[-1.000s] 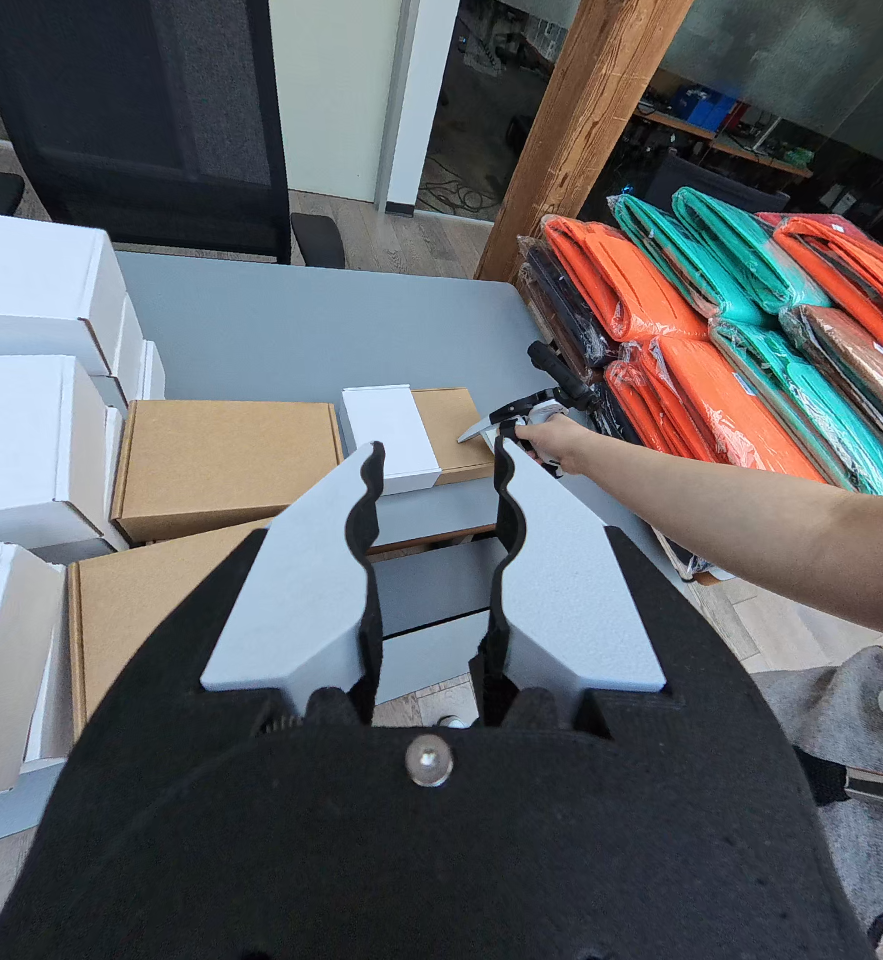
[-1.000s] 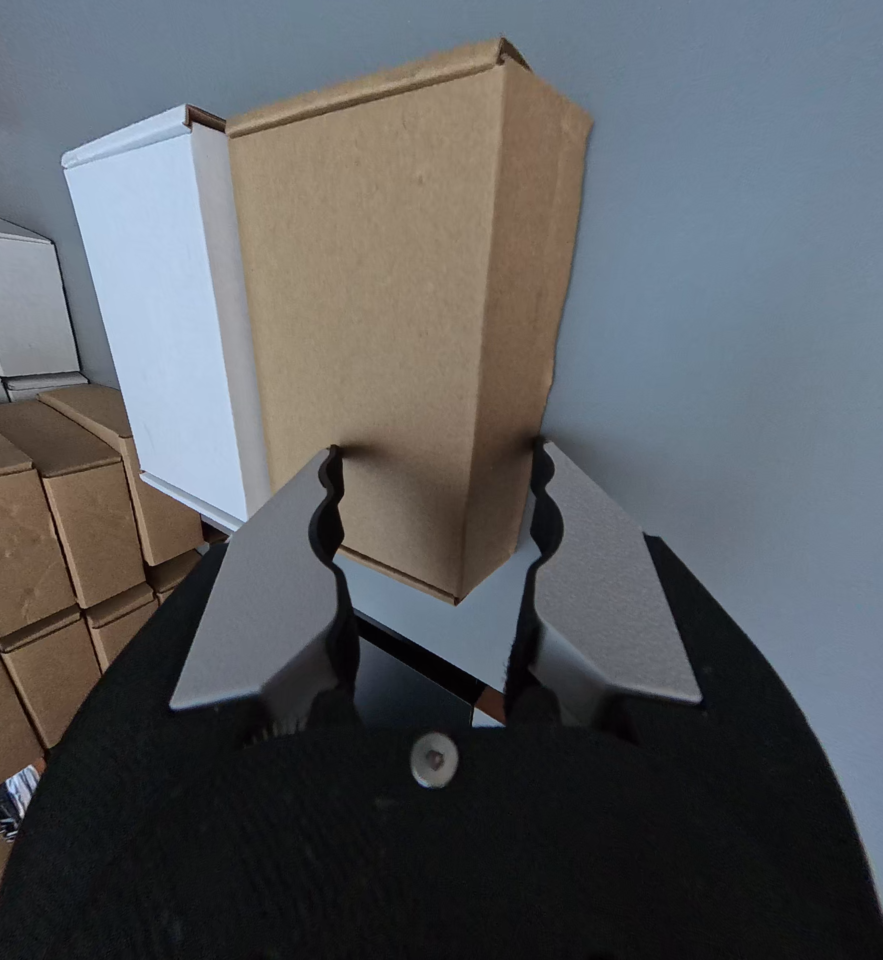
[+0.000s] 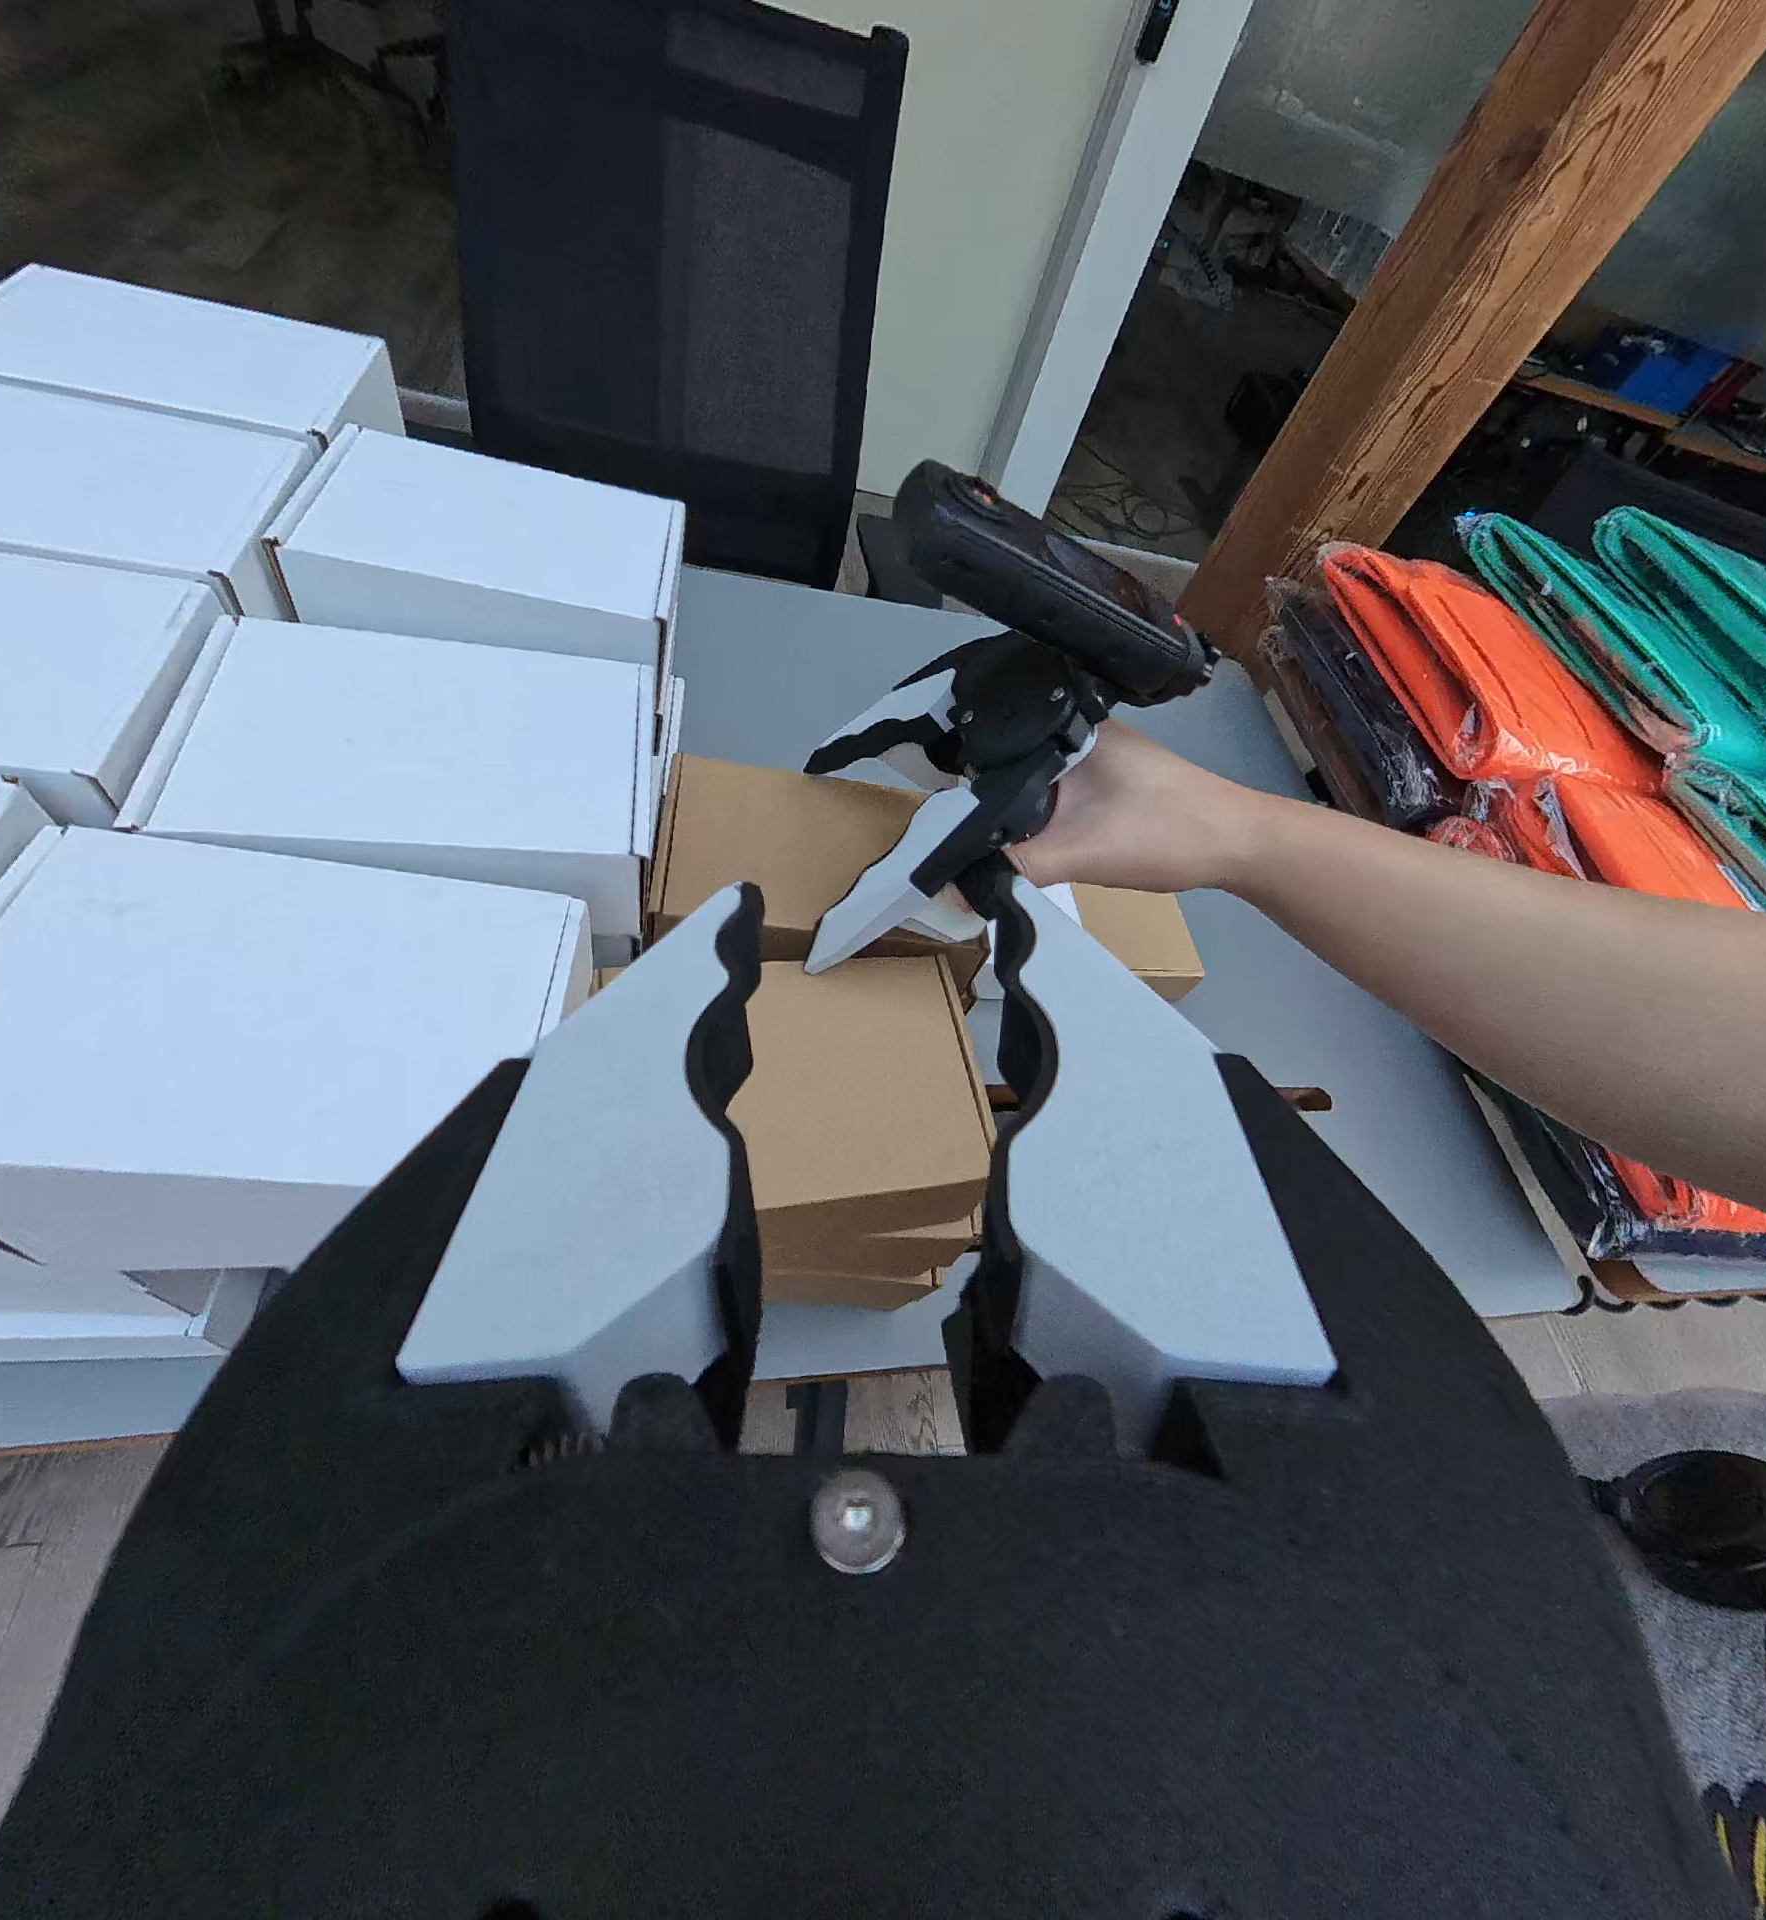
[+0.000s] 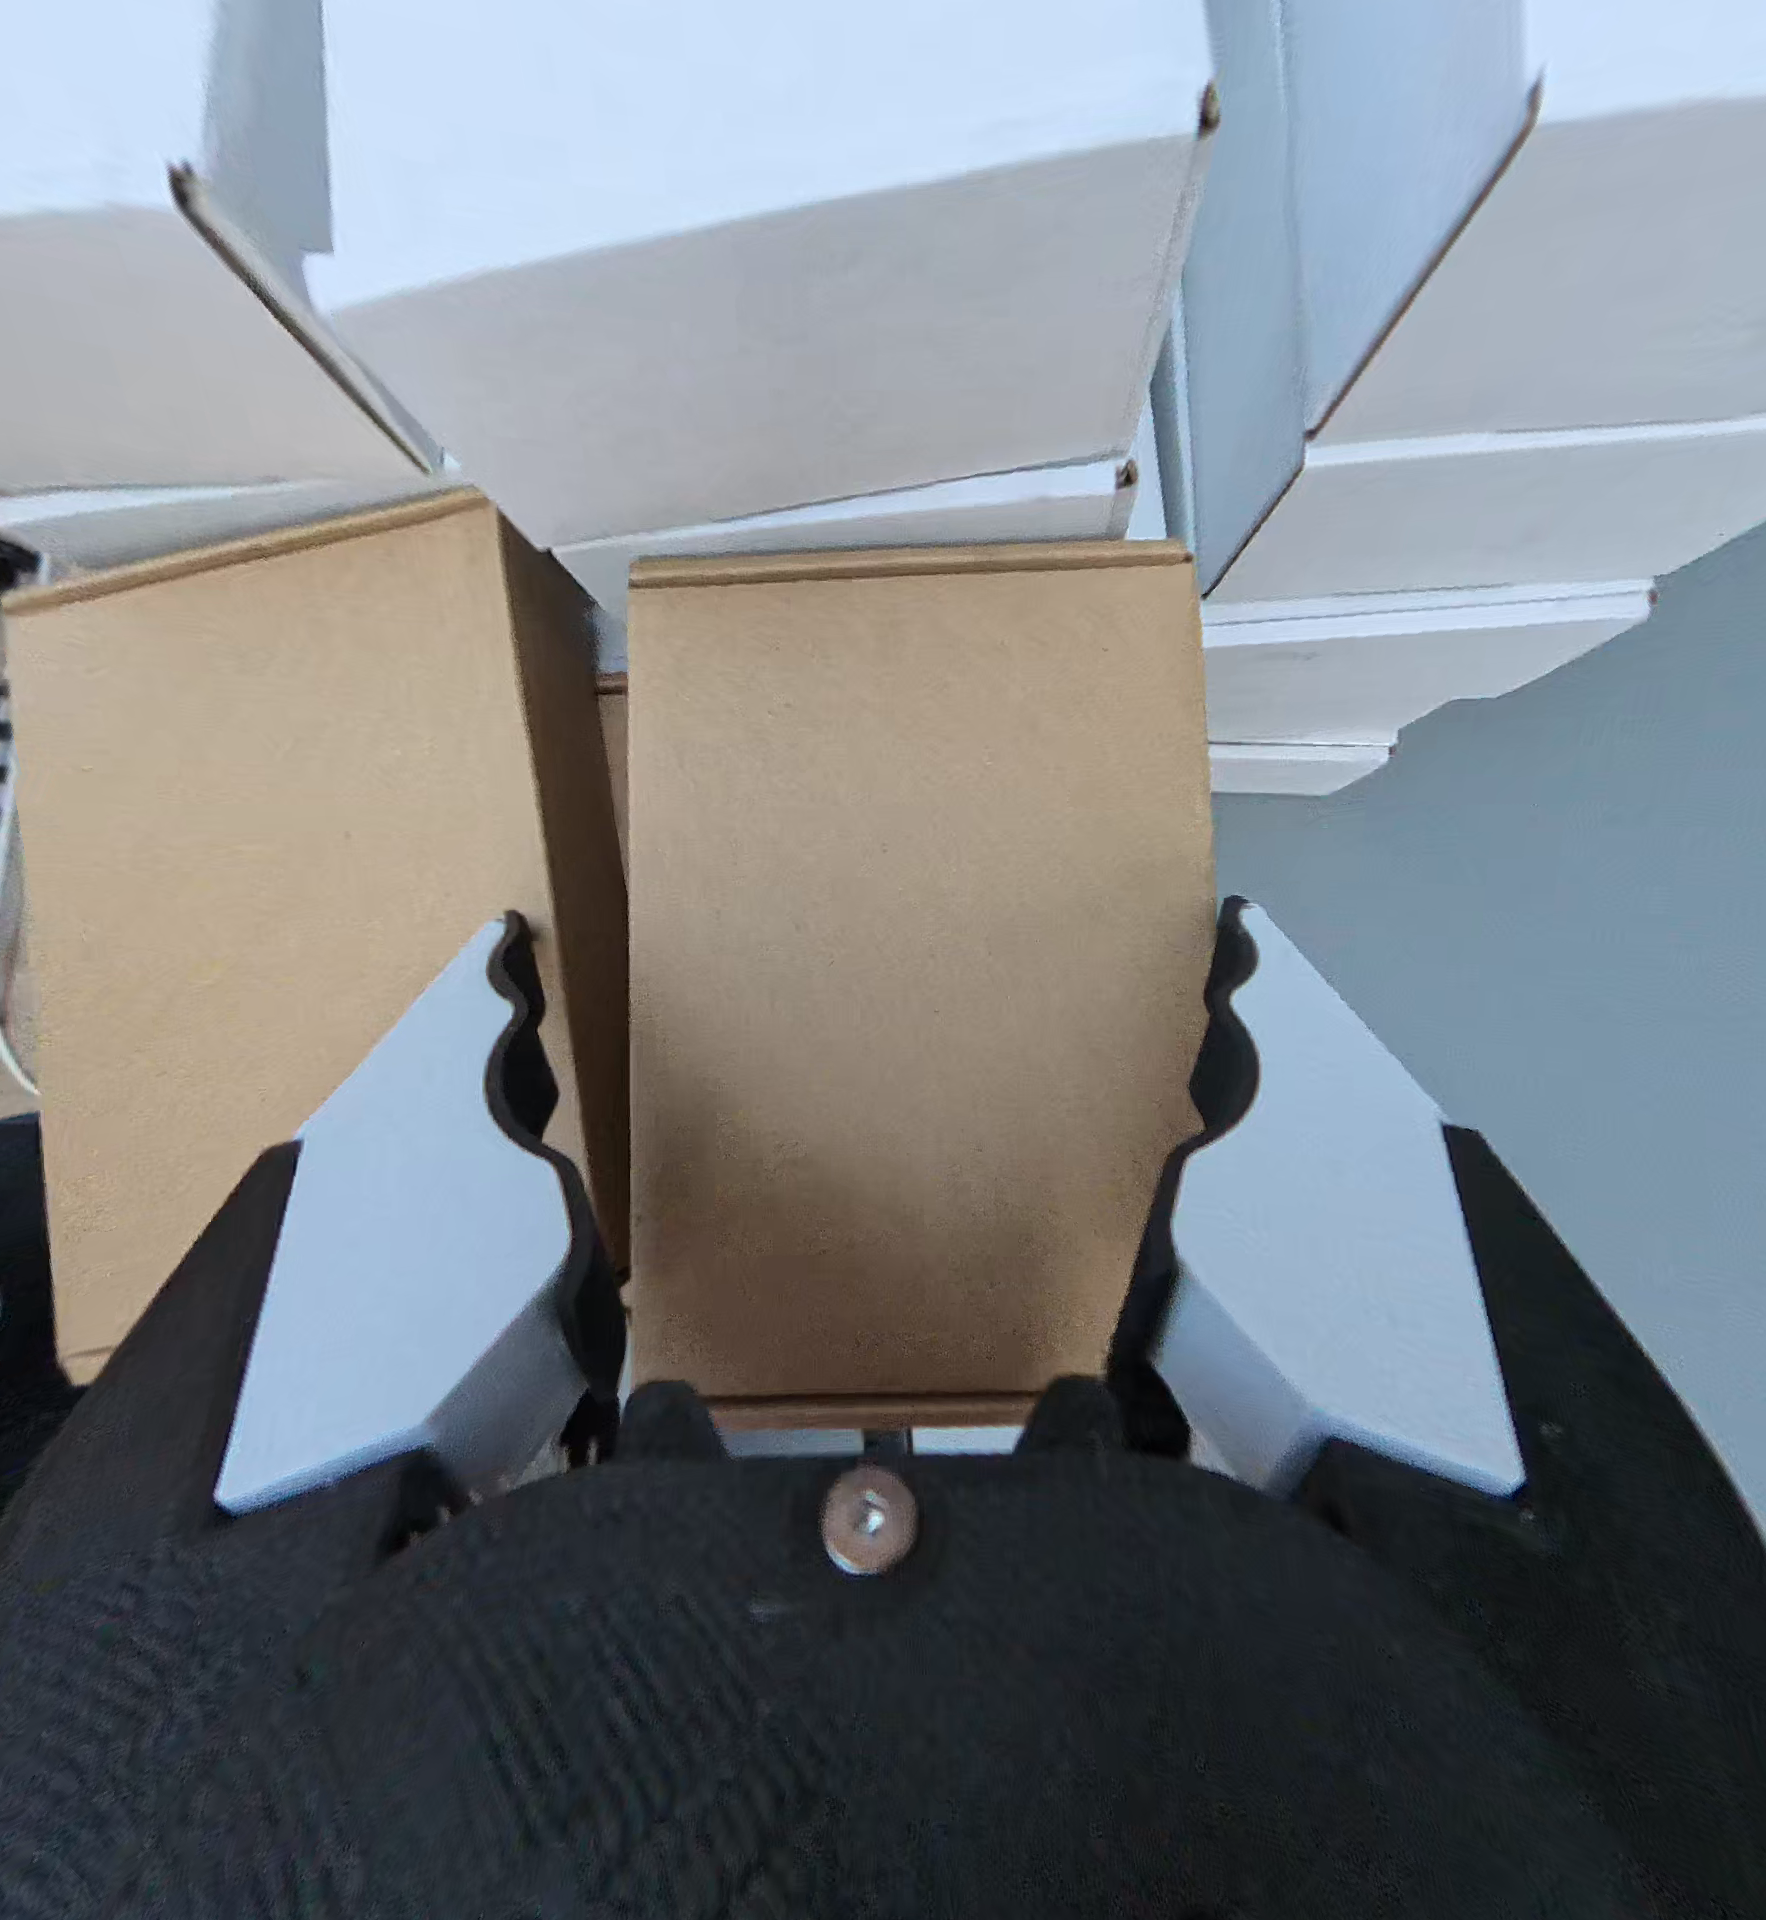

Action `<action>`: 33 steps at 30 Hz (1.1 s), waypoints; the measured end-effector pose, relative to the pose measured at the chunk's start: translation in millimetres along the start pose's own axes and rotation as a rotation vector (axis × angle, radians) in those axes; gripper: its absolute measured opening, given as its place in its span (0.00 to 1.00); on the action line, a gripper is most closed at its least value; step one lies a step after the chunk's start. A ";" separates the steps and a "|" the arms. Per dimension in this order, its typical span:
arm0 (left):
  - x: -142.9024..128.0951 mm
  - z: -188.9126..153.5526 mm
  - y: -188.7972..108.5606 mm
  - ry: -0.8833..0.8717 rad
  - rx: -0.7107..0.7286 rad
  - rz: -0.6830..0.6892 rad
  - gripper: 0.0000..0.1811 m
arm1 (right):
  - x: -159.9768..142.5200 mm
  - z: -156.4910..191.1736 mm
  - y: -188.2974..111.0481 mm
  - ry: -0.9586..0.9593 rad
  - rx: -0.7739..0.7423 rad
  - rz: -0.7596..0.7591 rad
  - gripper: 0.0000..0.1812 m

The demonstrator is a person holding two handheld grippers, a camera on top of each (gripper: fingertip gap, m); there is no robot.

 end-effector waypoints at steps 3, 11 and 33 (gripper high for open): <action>-4.3 5.6 -4.2 -0.022 0.002 0.006 0.24 | 5.6 -6.5 3.6 0.060 -0.014 0.019 0.62; -5.0 11.1 1.1 -0.011 -0.009 0.012 0.23 | 11.6 -4.4 -14.6 0.065 -0.045 -0.082 0.63; -14.4 -38.2 30.4 0.033 -0.108 0.128 0.23 | -332.9 -126.8 -96.4 1.099 -0.656 0.002 0.60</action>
Point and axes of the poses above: each gripper's, where its closed fingertips meet, y out along the fingers, x out of its top, z = x × y across the jaws, the point moved 4 cm from there along -y, back along the fingers, and after that the axes turned 7 degrees about -z, right-handed, at the moved point
